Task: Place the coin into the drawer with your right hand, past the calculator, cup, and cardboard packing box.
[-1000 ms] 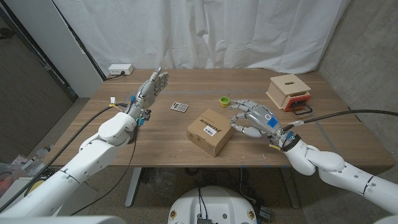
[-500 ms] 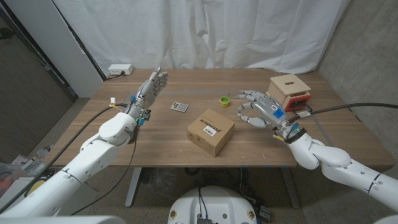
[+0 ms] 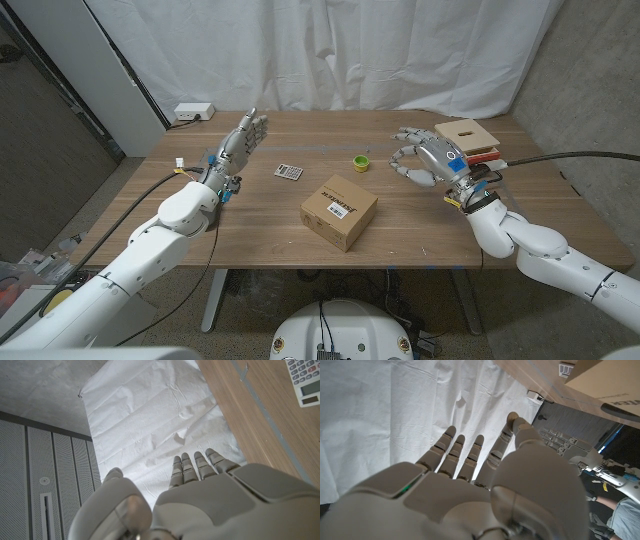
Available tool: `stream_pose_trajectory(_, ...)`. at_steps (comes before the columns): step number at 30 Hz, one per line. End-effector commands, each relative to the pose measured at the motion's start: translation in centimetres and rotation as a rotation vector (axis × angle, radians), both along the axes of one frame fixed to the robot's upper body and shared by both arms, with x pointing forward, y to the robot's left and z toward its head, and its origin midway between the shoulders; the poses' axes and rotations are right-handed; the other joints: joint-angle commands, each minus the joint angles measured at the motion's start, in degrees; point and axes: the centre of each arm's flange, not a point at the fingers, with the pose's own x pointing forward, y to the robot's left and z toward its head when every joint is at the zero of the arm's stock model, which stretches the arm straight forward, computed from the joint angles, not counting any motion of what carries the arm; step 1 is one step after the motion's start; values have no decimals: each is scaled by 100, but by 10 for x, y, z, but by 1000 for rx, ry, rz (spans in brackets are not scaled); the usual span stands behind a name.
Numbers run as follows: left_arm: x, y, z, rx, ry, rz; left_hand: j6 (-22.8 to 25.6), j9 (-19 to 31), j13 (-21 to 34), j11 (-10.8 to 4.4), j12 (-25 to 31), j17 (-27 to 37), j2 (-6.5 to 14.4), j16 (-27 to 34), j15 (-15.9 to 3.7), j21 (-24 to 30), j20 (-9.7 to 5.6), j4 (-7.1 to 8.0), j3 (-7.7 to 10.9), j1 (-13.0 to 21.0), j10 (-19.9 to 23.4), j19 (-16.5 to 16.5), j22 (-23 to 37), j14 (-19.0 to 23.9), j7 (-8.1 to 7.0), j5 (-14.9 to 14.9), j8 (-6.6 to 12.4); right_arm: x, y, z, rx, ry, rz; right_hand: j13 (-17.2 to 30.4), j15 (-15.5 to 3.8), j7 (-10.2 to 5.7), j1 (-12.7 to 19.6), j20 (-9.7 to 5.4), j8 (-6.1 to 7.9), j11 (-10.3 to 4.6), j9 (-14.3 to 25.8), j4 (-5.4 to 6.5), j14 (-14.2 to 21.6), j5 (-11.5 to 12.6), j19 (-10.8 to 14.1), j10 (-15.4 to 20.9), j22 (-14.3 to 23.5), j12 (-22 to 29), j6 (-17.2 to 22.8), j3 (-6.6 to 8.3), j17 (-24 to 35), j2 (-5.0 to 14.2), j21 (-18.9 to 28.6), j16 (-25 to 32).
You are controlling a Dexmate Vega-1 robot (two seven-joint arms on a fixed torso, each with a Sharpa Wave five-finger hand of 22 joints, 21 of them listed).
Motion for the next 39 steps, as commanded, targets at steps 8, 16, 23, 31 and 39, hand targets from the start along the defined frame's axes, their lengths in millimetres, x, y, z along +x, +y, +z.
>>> stream_pose_trajectory(8,-2,4,3,-5,-8,12,57,12,25,-16,-8,23,54,1,-2,-3,10,6,-18,39,19,-27,33,-28,-10,37,-10,20,-35,38,148,39,-100,12,-256,-161,26,-204,-54,60,26,4,-64,-7,-41,-43,19,-50,178,-36,3,-10,-20,-29)
stream_pose_trajectory(16,-2,6,2,-8,-9,15,58,12,25,-19,-10,23,59,-1,-2,-3,12,4,-26,44,16,-29,33,-34,-9,38,-11,26,-45,48,176,62,-152,9,-243,-160,27,-198,-68,72,26,5,-65,-15,-52,-41,16,-60,179,-45,-3,-7,-27,-31)
stream_pose_trajectory(23,-5,8,3,-4,-15,17,58,12,25,-22,-7,23,62,-1,-2,-2,12,3,-32,48,21,-29,33,-34,-6,38,-11,35,-53,60,227,125,-198,7,-232,-161,30,-187,-82,65,25,6,-62,-20,-60,-38,14,-68,173,-50,-7,-1,-33,-30)
stream_pose_trajectory(31,-8,14,1,-15,-15,28,48,12,25,-10,-9,23,67,1,-1,-2,11,3,-40,54,17,-31,33,-30,-4,38,-15,43,-66,70,324,179,-232,3,-214,-160,31,-179,-106,129,27,10,-126,-32,-118,-78,9,-102,166,-63,-13,13,-62,-54)
stream_pose_trajectory(39,-10,16,-1,-21,-17,32,50,12,25,-33,-4,23,72,1,0,-2,13,1,-50,60,29,-31,33,-31,1,37,-14,53,-80,72,383,216,-276,2,-200,-160,34,-170,-117,134,28,12,-122,-38,-127,-63,7,-104,162,-66,-15,24,-68,-49)
